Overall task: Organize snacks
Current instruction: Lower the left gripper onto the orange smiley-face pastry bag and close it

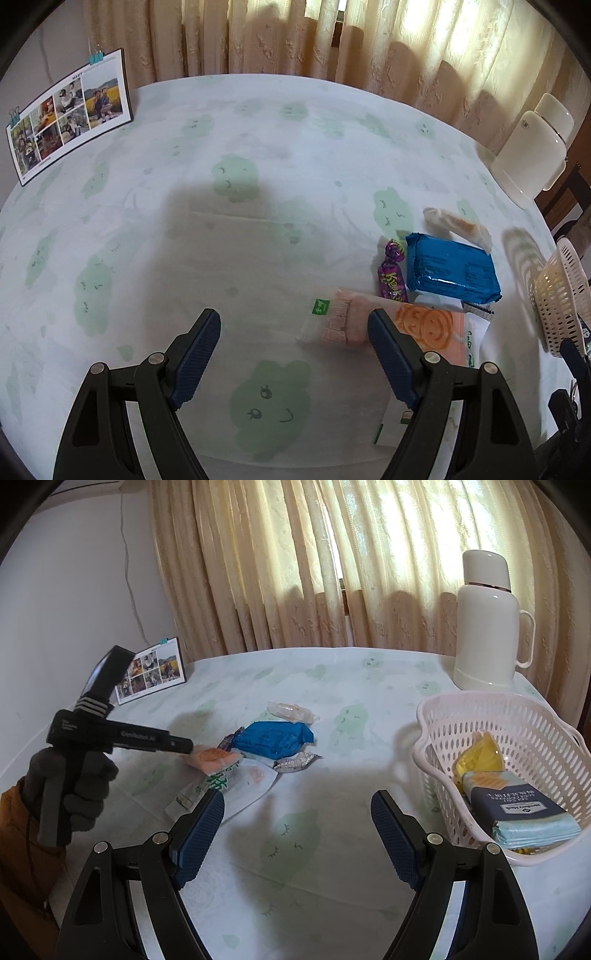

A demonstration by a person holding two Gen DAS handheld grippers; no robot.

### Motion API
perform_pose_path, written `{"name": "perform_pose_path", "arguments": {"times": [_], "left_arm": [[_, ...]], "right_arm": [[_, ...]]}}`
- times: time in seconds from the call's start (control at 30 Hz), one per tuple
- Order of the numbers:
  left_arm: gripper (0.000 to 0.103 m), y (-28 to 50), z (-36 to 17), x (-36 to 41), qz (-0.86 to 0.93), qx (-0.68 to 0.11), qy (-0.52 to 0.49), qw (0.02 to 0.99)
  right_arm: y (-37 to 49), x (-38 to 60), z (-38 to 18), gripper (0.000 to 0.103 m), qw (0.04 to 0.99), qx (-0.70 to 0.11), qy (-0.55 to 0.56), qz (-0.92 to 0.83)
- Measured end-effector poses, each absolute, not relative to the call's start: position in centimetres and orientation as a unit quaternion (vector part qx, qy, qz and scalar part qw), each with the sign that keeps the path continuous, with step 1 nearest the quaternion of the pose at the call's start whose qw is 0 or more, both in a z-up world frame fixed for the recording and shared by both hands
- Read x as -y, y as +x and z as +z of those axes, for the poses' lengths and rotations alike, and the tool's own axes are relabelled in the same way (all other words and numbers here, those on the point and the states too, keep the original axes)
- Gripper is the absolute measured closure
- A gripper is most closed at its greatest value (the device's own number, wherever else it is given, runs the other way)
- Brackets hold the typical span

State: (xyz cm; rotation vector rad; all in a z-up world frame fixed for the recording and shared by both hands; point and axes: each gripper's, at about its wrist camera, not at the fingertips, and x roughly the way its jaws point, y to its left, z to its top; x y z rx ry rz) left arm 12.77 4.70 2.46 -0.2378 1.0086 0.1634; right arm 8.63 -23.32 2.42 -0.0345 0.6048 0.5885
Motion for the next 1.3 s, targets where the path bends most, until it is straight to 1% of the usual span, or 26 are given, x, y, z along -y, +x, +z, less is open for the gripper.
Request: {"name": "perform_pose_path", "arguments": {"times": [0.33, 0.57, 0.77, 1.07, 1.3], "left_arm": [[0.024, 15.7, 3.3, -2.0, 0.064, -0.487, -0.109, 0.864], [0.024, 17.2, 1.8, 0.2, 0.063, -0.513, -0.077, 0.853], [0.024, 15.2, 1.0, -1.6, 0.07, -0.522, -0.072, 0.847], [0.024, 9.8, 1.2, -5.2, 0.091, -0.514, -0.066, 0.85], [0.024, 8.2, 1.3, -5.7, 0.085, -0.505, -0.06, 0.857]], "right_arm": [[8.5, 23.1, 2.4, 0.021, 0.913, -0.293, -0.022, 0.282], [8.4, 23.2, 2.4, 0.021, 0.917, -0.286, -0.025, 0.279], [8.2, 23.3, 2.6, 0.021, 0.918, -0.281, -0.025, 0.278], [8.4, 23.0, 2.4, 0.021, 0.916, -0.287, -0.031, 0.277], [8.5, 23.2, 2.4, 0.021, 0.916, -0.29, -0.027, 0.275]]}}
